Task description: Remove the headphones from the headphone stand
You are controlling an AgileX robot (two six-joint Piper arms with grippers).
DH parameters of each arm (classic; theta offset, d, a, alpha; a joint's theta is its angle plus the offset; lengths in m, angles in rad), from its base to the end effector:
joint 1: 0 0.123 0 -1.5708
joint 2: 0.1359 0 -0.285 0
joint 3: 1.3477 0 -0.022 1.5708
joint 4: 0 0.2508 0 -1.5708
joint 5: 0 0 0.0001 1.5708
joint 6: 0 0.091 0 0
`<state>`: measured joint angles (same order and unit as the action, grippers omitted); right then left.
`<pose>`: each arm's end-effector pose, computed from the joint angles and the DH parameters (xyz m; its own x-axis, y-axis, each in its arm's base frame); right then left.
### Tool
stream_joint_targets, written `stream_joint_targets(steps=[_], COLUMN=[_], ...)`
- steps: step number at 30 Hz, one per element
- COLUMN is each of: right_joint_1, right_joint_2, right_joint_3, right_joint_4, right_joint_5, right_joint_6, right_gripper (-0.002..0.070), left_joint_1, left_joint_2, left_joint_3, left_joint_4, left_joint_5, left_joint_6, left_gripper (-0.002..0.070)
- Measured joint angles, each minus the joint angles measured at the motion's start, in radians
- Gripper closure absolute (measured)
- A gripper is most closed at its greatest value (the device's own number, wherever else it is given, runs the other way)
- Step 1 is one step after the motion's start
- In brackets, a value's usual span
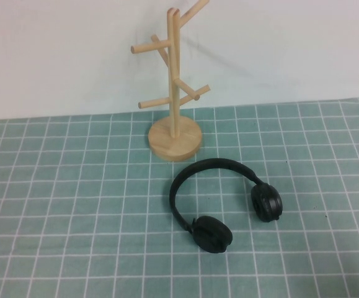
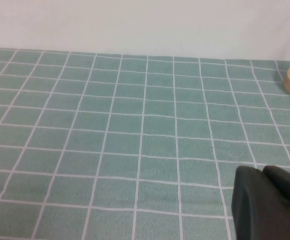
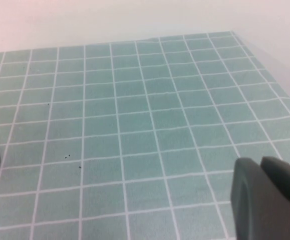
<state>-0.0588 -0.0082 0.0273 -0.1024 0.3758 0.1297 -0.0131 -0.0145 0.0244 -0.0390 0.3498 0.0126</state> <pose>0.0524 -0.0065 0.1708 -0.2972 0.0519 -0.9534 0.1047 0.9943 0.0215 0.0530 -0.0019 0.1743 -0.2694 -0.0205 -0.9628 0.0195 0.9995 -0.0267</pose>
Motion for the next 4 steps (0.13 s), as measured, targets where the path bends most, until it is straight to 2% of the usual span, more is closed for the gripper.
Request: stream_joint_targets(steps=[4], right_joint_1=[0.0], right_joint_2=[0.0], right_joint_3=[0.0], right_joint_4=[0.0], right_joint_5=[0.0], right_joint_6=[0.0], right_gripper=[0.0685], left_joint_1=[0.0], left_joint_2=[0.0], left_joint_3=[0.0], left_joint_4=[0.0], left_joint_5=[0.0], left_joint_6=[0.0], left_gripper=[0.0679])
